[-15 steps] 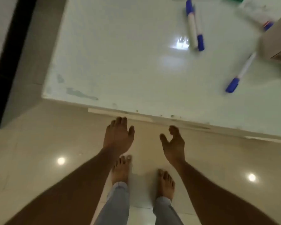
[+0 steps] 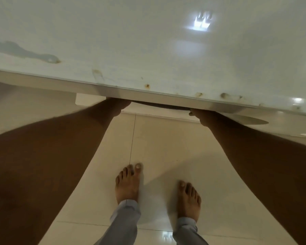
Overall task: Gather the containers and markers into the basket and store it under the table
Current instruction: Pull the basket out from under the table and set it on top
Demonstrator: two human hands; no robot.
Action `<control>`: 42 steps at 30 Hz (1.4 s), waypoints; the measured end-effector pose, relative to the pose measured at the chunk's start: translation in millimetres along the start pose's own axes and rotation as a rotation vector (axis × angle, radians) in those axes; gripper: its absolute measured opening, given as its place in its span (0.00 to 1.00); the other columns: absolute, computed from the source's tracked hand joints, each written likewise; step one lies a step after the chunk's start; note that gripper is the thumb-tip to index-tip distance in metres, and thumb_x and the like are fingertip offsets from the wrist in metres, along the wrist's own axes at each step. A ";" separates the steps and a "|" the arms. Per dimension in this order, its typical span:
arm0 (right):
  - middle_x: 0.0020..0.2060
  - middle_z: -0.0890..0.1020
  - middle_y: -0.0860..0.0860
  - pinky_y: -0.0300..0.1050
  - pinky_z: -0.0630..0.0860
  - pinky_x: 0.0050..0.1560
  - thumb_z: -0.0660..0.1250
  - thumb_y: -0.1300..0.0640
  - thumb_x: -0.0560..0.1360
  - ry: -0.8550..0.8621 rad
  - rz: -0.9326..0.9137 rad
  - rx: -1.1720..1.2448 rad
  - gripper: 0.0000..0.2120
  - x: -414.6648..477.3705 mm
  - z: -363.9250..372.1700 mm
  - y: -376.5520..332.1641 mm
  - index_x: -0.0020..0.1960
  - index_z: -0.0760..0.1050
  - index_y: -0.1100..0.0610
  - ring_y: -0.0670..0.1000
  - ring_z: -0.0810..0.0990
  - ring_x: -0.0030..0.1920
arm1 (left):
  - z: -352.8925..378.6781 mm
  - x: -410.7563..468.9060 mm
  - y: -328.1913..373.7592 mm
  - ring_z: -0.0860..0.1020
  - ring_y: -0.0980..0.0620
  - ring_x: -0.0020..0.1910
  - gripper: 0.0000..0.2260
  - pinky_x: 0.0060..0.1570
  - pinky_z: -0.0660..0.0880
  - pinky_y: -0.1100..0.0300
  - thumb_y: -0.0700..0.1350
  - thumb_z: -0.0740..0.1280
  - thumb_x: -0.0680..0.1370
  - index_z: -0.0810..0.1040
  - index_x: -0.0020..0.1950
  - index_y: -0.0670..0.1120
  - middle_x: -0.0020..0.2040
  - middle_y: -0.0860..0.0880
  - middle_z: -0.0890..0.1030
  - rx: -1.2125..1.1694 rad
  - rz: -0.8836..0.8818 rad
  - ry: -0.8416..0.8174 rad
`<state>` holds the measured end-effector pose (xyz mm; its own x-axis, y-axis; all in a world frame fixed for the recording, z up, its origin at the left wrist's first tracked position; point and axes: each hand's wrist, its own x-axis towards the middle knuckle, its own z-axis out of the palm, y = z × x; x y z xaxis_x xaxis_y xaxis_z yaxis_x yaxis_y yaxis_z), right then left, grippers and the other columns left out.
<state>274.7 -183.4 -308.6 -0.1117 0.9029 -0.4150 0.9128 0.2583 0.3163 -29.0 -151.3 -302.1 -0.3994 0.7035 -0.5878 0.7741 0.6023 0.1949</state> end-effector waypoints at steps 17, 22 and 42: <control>0.44 0.85 0.57 0.57 0.82 0.45 0.64 0.58 0.69 -0.397 0.431 1.301 0.06 -15.1 -265.6 89.3 0.44 0.78 0.53 0.60 0.84 0.43 | -184.9 -131.6 82.4 0.77 0.46 0.35 0.14 0.36 0.70 0.59 0.36 0.60 0.73 0.83 0.48 0.49 0.42 0.46 0.83 -0.336 -0.191 -0.014; 0.42 0.84 0.56 0.52 0.79 0.42 0.60 0.57 0.75 -0.379 0.409 1.240 0.10 -79.0 -269.3 94.8 0.47 0.78 0.60 0.60 0.82 0.43 | -213.7 -212.6 73.2 0.80 0.40 0.37 0.14 0.35 0.77 0.54 0.30 0.59 0.73 0.82 0.49 0.40 0.44 0.40 0.84 -0.426 -0.112 -0.026; 0.36 0.84 0.50 0.42 0.76 0.35 0.60 0.42 0.76 -0.034 0.344 1.355 0.16 -296.5 -440.9 115.9 0.47 0.80 0.52 0.51 0.81 0.36 | -378.3 -420.2 12.7 0.70 0.55 0.22 0.21 0.26 0.65 0.67 0.33 0.61 0.76 0.79 0.64 0.52 0.36 0.48 0.85 -0.553 0.234 0.061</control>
<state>240.3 -269.7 227.3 0.1839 0.8387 -0.5127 0.5596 -0.5181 -0.6468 -37.2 -296.6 244.4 -0.2895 0.8517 -0.4368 0.4813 0.5240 0.7027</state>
